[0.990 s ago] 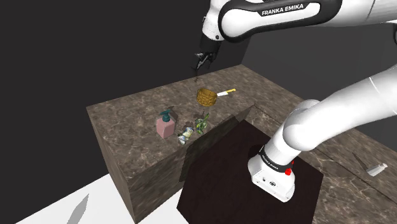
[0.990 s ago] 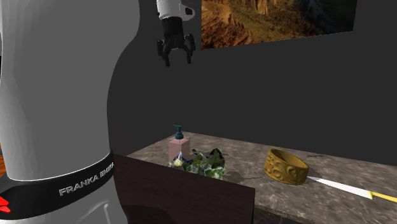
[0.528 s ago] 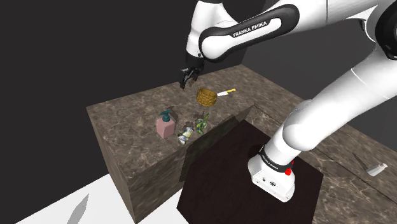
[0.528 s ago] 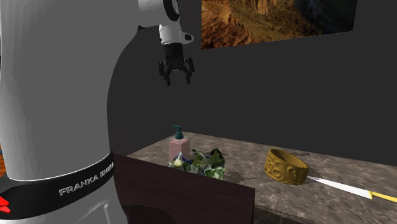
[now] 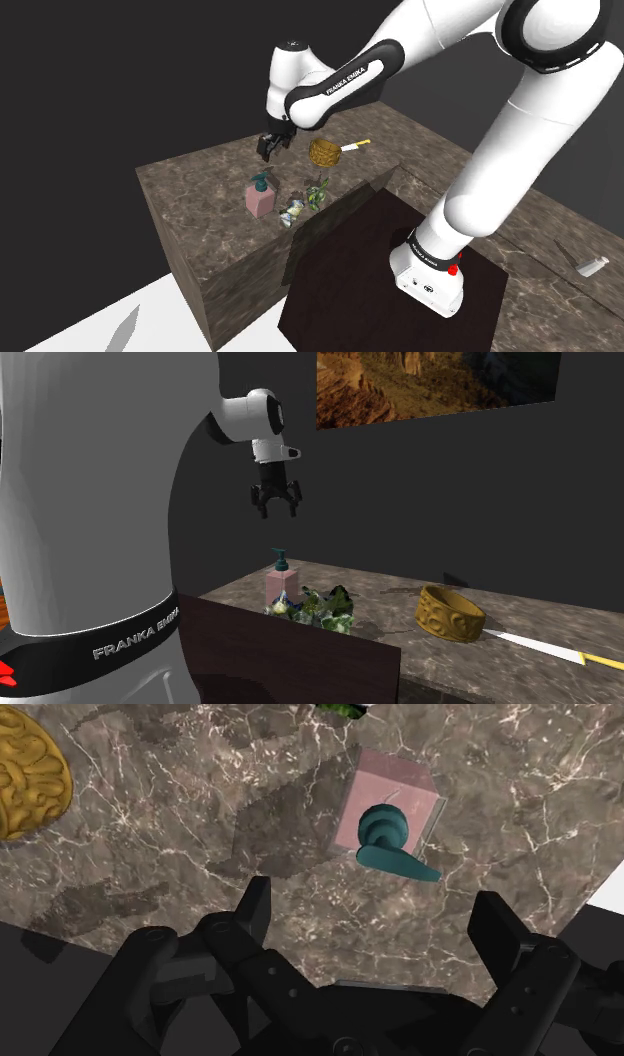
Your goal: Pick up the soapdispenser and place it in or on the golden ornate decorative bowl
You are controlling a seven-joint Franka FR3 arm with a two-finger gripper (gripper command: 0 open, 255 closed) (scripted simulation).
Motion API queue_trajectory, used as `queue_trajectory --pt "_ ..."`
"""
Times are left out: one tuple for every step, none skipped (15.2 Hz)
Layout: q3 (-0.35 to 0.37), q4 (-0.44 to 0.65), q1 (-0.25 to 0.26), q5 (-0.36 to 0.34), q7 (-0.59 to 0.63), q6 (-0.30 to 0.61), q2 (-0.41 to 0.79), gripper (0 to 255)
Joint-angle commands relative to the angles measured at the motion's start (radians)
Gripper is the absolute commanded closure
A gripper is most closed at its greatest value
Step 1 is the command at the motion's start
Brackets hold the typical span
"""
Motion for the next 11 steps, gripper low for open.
queue_trajectory --pt "-0.001 0.037 0.010 -0.041 0.040 0.026 0.079 0" --pt "-0.005 0.056 0.016 -0.062 0.059 0.039 0.119 0" --pt "-0.010 0.077 0.024 -0.082 0.077 0.050 0.158 0" --pt "-0.016 0.099 0.033 -0.100 0.094 0.060 0.198 0" --pt "-0.023 0.122 0.043 -0.118 0.110 0.069 0.238 0" --pt "-0.030 0.147 0.053 -0.133 0.124 0.078 0.277 0" --pt "-0.037 0.168 0.063 -0.145 0.136 0.084 0.311 0" --pt "-0.042 0.170 0.065 -0.151 0.140 0.094 0.322 0" --pt "-0.046 0.172 0.068 -0.158 0.144 0.104 0.334 0" --pt "-0.051 0.174 0.070 -0.164 0.149 0.113 0.346 0" --pt "-0.055 0.177 0.072 -0.170 0.153 0.122 0.359 0"
